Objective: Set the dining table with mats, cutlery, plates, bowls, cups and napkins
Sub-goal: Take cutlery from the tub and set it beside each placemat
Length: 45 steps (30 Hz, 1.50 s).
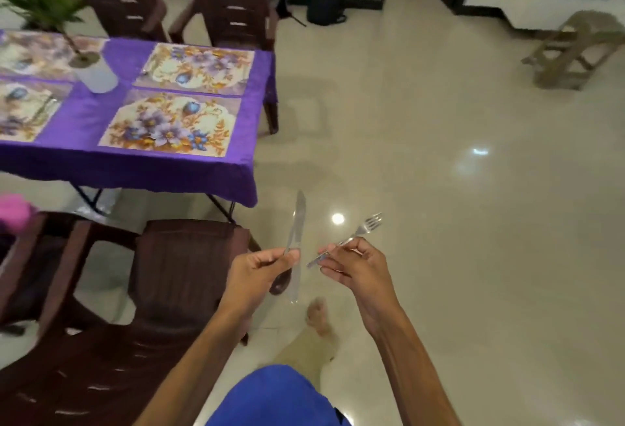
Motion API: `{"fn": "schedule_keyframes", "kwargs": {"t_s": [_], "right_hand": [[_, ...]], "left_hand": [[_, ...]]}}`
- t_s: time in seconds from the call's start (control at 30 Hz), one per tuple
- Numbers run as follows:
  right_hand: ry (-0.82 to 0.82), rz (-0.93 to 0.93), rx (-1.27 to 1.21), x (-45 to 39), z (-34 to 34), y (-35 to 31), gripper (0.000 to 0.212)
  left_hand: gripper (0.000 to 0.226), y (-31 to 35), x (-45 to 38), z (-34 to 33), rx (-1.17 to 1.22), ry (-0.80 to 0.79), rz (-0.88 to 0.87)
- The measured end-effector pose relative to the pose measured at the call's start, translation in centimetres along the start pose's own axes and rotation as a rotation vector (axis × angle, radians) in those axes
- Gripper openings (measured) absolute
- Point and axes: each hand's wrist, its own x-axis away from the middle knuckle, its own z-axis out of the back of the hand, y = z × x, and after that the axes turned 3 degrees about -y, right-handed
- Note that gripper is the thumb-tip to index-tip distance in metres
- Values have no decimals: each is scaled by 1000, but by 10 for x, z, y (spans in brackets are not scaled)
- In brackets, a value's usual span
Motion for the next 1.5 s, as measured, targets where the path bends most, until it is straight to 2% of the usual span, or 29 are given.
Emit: {"fn": "schedule_keyframes", "kwargs": {"t_s": [0.07, 0.13, 0.23, 0.37, 0.47, 0.6, 0.73, 0.87, 1.0, 1.1, 1.33, 1.43, 1.5], "right_hand": [[-77, -19, 11, -42, 0, -15, 6], [-134, -54, 68, -79, -5, -34, 18], [-182, -90, 142, -131, -17, -64, 27], [-209, -114, 305, -191, -45, -110, 16], [-346, -111, 374, -236, -73, -139, 14], [-429, -148, 436, -309, -102, -156, 10], [-448, -206, 402, -383, -119, -177, 9], [-398, -234, 424, -459, -130, -208, 19], [-460, -237, 467, -519, -159, -239, 11], [-514, -276, 465, -547, -186, -245, 8], [-531, -294, 583, -592, -272, -222, 13], [-528, -252, 663, -604, -308, -214, 8], [-513, -208, 721, -610, -333, -208, 12]], "left_hand": [[28, 10, -30, -9, 1, 39, -10], [33, 21, -60, -17, 29, 90, 10], [53, 47, -101, -29, 122, 155, -12], [59, 88, -150, -36, 205, 247, -59], [51, 116, -187, -31, 198, 345, -72], [39, 134, -235, -18, 230, 447, -52], [32, 147, -296, -7, 370, 653, -17], [26, 165, -346, 4, 540, 851, -30], [27, 175, -371, 25, 637, 1024, -31], [32, 175, -378, 39, 660, 1098, 15], [17, 170, -398, 99, 680, 1269, 82], [15, 169, -407, 135, 703, 1273, 133], [16, 172, -411, 160, 712, 1272, 147]]}}
